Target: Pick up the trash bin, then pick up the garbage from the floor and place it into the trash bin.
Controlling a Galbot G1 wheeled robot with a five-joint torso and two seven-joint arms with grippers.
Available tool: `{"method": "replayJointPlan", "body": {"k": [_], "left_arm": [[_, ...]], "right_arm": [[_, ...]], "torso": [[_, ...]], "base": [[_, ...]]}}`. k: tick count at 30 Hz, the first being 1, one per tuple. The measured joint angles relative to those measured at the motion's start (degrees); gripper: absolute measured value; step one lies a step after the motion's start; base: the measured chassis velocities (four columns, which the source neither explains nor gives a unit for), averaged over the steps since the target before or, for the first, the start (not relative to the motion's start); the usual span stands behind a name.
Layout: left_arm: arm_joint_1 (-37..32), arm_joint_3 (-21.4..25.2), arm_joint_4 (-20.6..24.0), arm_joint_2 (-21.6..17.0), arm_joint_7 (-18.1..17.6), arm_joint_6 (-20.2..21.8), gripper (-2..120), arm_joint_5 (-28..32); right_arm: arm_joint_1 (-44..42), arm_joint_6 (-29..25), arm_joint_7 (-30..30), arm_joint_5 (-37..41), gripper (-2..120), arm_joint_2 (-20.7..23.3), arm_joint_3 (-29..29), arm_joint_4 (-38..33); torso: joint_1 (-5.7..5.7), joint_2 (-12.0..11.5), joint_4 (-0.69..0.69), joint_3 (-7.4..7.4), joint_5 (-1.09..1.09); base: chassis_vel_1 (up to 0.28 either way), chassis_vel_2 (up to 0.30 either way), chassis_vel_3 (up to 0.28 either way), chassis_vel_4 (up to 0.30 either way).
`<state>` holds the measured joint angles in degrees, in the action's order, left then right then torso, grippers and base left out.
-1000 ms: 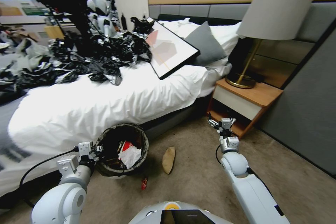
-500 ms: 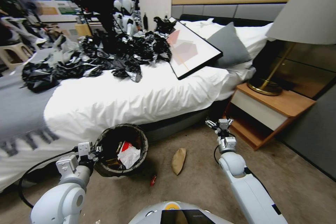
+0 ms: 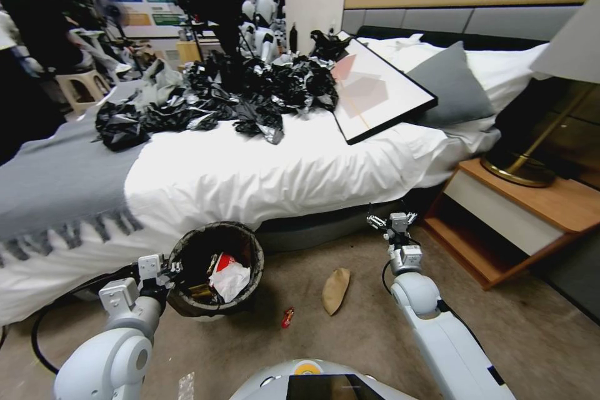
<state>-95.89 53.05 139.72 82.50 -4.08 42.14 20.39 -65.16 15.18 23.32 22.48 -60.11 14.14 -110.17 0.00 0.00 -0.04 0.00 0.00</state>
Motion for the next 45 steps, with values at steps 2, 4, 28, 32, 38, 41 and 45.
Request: {"method": "replayJointPlan", "body": {"k": [2,4,28,32,38,41,45], "left_arm": [[-0.1,-0.1,0.3,0.1,-0.1,0.0,4,0.0],[-0.3,-0.2,0.4,0.1,-0.3,0.0,4,0.0],[-0.2,-0.5,0.1,-0.6,-0.5,0.0,4,-1.0],[-0.4,-0.7,0.0,-0.3,-0.5,0.0,4,-1.0],[-0.7,-0.6,0.0,-0.1,-0.5,0.0,4,-1.0],[-0.7,-0.6,0.0,-0.1,-0.4,0.0,4,-1.0],[-0.5,-0.6,-0.2,-0.1,-0.4,0.0,4,-1.0]], "right_arm": [[4.5,5.9,2.7,6.4,100,2.2,-4.1,1.0],[7.4,9.7,4.1,11.3,100,3.4,-6.5,2.0],[30.4,27.4,3.5,43.5,100,-1.4,-28.9,32.2],[30.1,27.3,5.1,45.5,100,-3.9,-29.3,34.1],[29.2,27.2,6.7,46.3,100,-8.5,-28.7,38.5],[28.5,27.1,7.2,45.9,100,-9.8,-27.9,40.5],[27.1,27.0,9.3,47.7,100,-10.4,-27.0,41.1]], "torso": [[0.0,0.0,0.06,0.0,0.02],[0.0,0.0,0.05,0.0,-0.02],[0.0,0.0,0.03,0.0,-0.02],[0.0,0.0,0.03,0.0,0.0],[0.0,0.0,0.06,0.0,-0.01],[0.0,0.0,0.04,0.0,0.0],[0.0,0.0,0.04,0.0,0.02]], "base": [[0.0,0.0,0.0,0.0],[0.0,0.0,0.0,0.0],[0.0,0.0,0.0,0.0],[0.0,0.0,0.0,0.0],[0.0,0.0,0.0,0.0],[0.0,0.0,0.0,0.0],[0.0,0.0,0.0,0.0]]}}
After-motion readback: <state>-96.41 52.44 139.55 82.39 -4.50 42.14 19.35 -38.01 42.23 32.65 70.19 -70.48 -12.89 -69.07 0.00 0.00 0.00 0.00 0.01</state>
